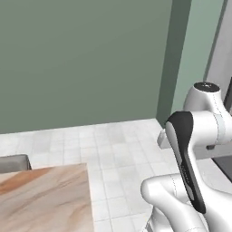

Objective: Retrieve the butter from the fridge and place it on a plate on the dining table. Then retrieve the butter knife by the fridge and place it near the plate.

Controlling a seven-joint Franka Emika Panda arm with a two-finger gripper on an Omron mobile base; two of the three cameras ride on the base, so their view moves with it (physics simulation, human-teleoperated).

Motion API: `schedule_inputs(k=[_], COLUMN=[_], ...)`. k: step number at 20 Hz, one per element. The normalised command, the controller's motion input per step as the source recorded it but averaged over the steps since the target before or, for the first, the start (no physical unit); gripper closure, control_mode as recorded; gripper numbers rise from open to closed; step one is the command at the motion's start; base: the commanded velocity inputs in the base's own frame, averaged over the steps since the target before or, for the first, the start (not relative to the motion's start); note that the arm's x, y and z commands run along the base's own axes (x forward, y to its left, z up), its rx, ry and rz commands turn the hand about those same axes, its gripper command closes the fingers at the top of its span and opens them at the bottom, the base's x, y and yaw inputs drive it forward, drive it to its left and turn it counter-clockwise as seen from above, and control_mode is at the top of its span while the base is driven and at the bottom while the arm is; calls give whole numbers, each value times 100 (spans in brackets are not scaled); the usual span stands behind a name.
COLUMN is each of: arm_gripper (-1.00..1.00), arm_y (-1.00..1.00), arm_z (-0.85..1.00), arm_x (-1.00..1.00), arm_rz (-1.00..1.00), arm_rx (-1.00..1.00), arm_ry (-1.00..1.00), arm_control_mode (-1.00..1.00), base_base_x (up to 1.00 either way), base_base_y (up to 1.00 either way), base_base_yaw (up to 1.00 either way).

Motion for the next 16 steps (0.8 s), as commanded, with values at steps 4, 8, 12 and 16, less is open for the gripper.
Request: schedule_inputs(k=[4, 8, 12, 16], arm_gripper=[100, 100, 100, 100], arm_y=[0, 0, 0, 0], arm_z=[0, 0, 0, 0], arm_x=[0, 0, 0, 0], arm_rz=[0, 0, 0, 0], arm_rx=[0, 0, 0, 0], arm_ry=[0, 0, 0, 0], arm_control_mode=[100, 100, 100, 100], base_base_x=[100, 100, 100, 100], base_base_y=[0, 0, 0, 1], base_base_yaw=[0, 0, 0, 0])
